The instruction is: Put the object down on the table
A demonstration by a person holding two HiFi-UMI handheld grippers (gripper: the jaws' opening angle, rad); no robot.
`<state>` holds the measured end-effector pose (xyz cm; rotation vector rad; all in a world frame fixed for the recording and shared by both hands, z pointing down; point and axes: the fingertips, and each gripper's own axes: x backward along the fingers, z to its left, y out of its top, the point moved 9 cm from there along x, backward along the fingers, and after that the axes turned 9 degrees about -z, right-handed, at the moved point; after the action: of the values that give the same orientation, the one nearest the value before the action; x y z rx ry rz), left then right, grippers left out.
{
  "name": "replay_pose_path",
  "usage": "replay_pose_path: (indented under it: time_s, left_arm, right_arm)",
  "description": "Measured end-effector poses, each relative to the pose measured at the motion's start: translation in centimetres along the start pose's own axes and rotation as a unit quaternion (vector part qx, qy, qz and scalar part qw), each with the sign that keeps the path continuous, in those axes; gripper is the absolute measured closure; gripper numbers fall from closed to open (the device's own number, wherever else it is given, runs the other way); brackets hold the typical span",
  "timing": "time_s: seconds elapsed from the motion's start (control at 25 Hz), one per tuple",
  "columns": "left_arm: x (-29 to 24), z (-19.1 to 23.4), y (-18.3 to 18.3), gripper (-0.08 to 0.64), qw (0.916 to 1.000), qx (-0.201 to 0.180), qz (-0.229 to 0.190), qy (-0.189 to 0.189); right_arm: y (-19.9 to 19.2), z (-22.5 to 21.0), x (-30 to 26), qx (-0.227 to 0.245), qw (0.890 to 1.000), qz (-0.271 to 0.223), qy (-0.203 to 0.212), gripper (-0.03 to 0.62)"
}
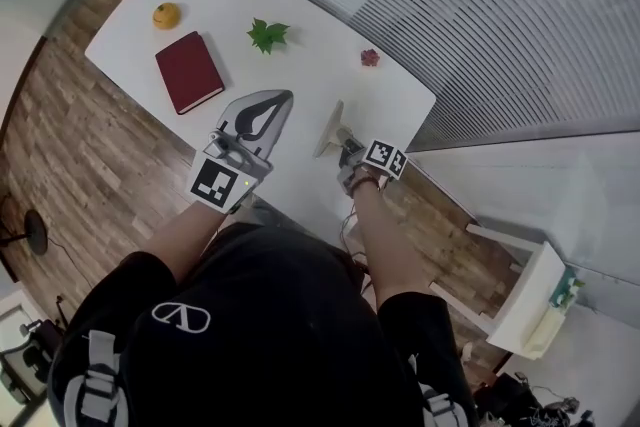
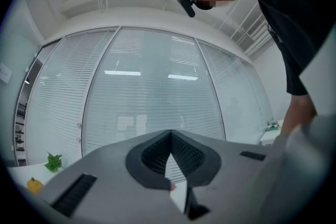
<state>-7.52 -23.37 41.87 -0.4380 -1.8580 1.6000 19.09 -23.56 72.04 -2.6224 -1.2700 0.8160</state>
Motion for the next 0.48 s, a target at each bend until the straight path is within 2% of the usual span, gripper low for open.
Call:
replay_pose_path:
  time_s: [0.28, 0.48]
  left_arm:
    - [0.4, 0.2, -0.2, 0.555, 0.9999, -0.003, 0.006, 0.009]
    - [0.7, 0.2, -0.2, 0.555, 0.9999, -0.002, 0.008, 0.014]
  right_arm:
    - [-0.8, -1.7, -2.0, -0.026, 0.998, 0.046, -0.024, 0.589]
    - [-1.4, -2.2, -2.3, -0.035, 0.997, 0.057, -0.035, 0.588]
